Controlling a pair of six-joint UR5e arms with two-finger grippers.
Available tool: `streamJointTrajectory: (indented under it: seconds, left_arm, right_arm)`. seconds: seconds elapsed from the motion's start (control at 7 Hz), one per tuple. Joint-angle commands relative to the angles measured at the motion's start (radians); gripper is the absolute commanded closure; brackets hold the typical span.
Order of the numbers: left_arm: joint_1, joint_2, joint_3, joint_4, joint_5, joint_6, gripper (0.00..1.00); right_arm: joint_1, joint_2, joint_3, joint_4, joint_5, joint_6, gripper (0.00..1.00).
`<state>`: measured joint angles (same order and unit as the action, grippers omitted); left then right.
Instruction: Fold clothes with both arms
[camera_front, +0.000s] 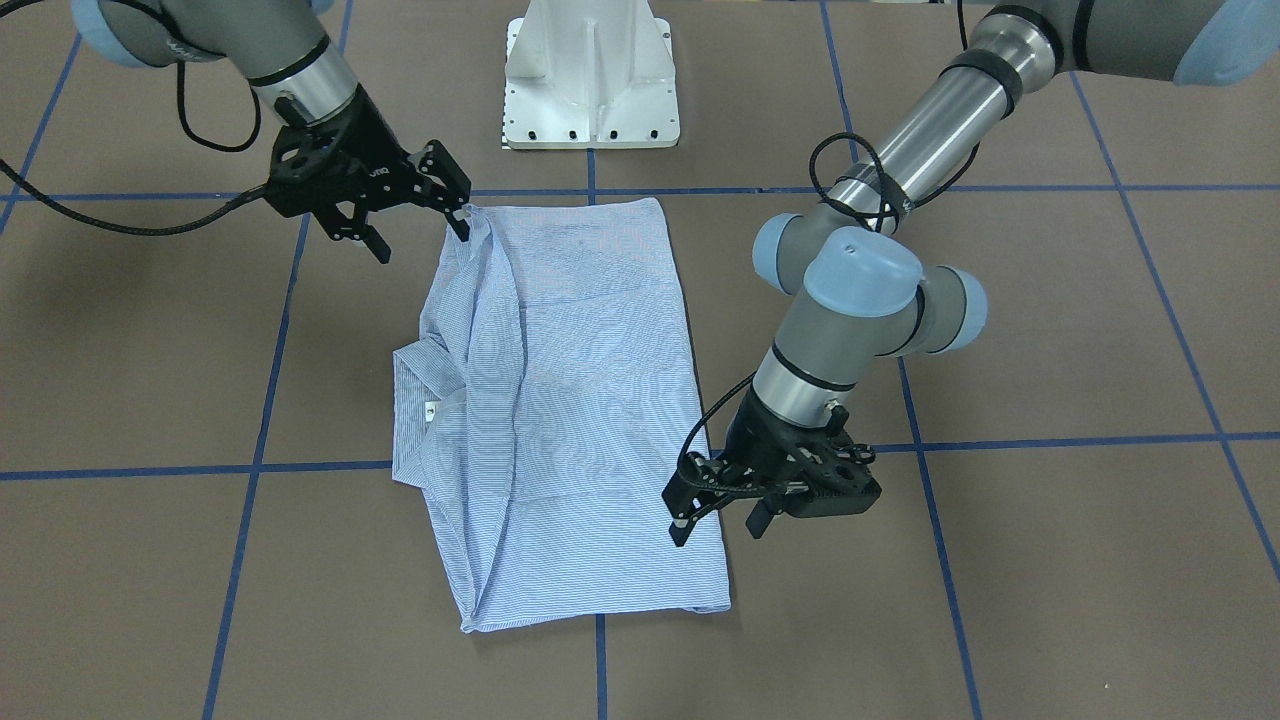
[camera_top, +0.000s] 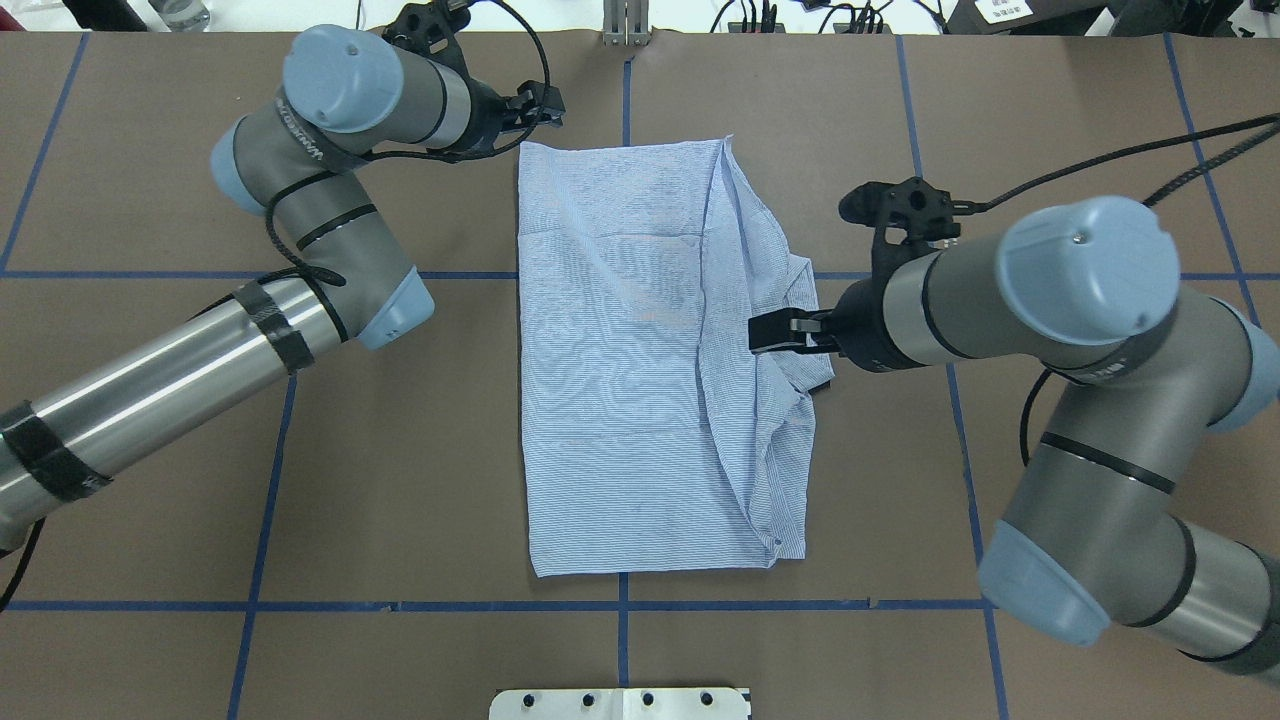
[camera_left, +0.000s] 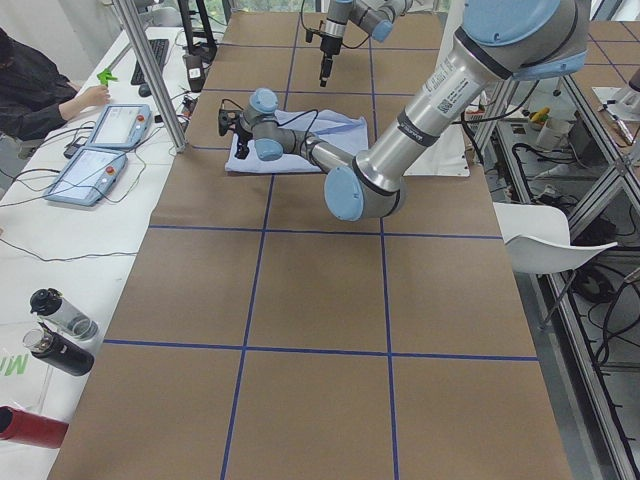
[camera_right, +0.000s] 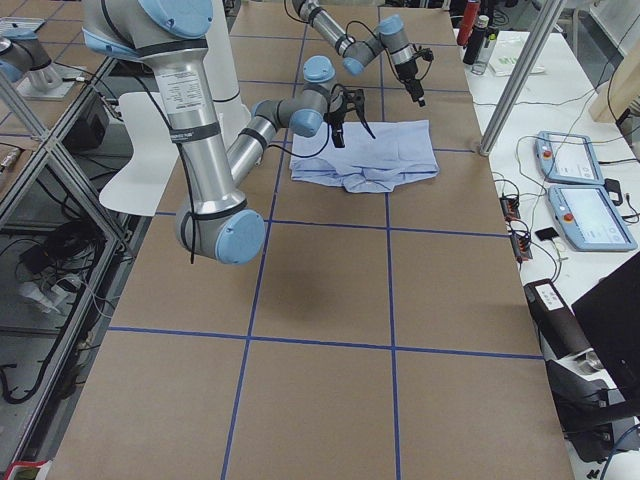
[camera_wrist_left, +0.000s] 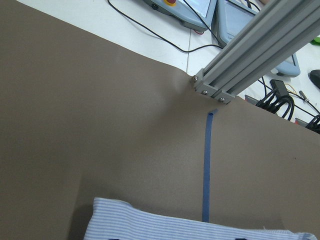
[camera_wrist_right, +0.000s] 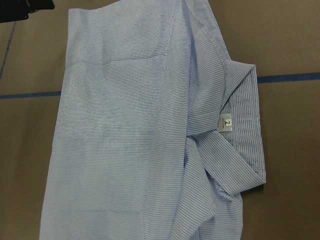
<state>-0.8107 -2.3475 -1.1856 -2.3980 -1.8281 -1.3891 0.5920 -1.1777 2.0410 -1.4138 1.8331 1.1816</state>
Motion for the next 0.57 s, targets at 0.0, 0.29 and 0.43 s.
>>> streamJointTrajectory:
  seconds: [0.0,0.29,0.43]
  left_arm:
    - [-0.056,0.213,-0.258,0.069,-0.080,0.126,0.00]
    - [-0.074,0.330,-0.420,0.146,-0.086,0.176,0.00]
    - [-0.074,0.333,-0.428,0.148,-0.086,0.176,0.00]
  right_arm:
    - [-0.049,0.169,-0.115,-0.194,-0.096,-0.117,0.00]
    - [-0.110,0.252,-0.261,-0.250,-0.206,-0.167,0.00]
    - [-0.136,0.336,-0.354,-0.325,-0.263,-0.193,0.00]
